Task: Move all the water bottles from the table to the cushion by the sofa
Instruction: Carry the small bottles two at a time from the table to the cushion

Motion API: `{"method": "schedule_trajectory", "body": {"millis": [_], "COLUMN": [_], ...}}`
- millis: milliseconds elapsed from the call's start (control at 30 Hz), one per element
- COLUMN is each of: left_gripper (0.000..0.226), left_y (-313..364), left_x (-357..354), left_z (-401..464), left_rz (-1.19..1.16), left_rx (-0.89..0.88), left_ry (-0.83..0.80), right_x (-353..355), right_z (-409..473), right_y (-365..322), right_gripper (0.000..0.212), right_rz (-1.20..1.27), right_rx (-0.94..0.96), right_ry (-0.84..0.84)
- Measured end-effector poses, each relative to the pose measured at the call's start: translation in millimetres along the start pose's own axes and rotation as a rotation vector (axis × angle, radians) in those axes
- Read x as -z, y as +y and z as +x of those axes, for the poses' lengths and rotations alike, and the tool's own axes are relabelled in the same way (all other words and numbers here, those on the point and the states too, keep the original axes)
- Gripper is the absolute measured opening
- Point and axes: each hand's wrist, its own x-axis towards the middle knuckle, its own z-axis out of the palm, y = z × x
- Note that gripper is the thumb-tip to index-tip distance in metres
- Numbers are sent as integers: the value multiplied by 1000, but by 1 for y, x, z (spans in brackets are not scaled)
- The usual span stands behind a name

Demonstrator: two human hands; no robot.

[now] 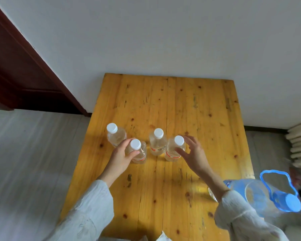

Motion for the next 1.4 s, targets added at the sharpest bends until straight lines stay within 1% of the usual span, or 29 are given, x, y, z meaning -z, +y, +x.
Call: {"method": "schedule_trajectory", "body": {"millis": [200, 300, 400, 533, 667, 733, 833, 933, 1000, 1133, 1200, 1300, 1400], "left_gripper": [39, 43, 42, 37, 36, 35, 34, 33, 33, 40, 40, 31, 37], "left_y": [-3, -5, -8, -8, -11, -8, 0, 8, 14, 32, 39, 44, 49], "left_x": [4, 4, 3, 5, 12, 15, 16, 13, 7, -14, -28, -55, -84], "left_z": [8, 6, 2, -7, -24, -34, -53, -78, -98, -147, -175, -226, -291], "left_rz": [19, 6, 24, 101, 138, 154, 157, 128, 114, 113, 83, 51, 53], "left_rx": [-37, -34, -59, -134, -216, -286, -387, -464, -517, -651, -703, -768, -858], "left_ry": [-33, -61, -36, -43, -114, -154, -246, -340, -398, -510, -601, -750, -888], "right_x": [-7, -7, -9, -10, -12, -15, -27, -40, -45, -45, -43, -41, -41], "right_z": [4, 4, -3, -26, -63, -90, -136, -190, -227, -309, -355, -432, -518], "right_y": [7, 6, 3, -2, -17, -26, -38, -50, -55, -64, -69, -74, -80], "right_gripper": [42, 44, 49, 56, 48, 51, 55, 44, 40, 29, 28, 30, 27], "right_rz": [77, 102, 114, 132, 125, 115, 106, 211, 279, 261, 239, 243, 269], "right_rx": [57, 65, 38, 38, -1, -29, -70, -199, -280, -395, -442, -510, -590], "right_ry": [-7, -16, -2, 46, 105, 144, 265, 434, 516, 677, 772, 921, 1080]}}
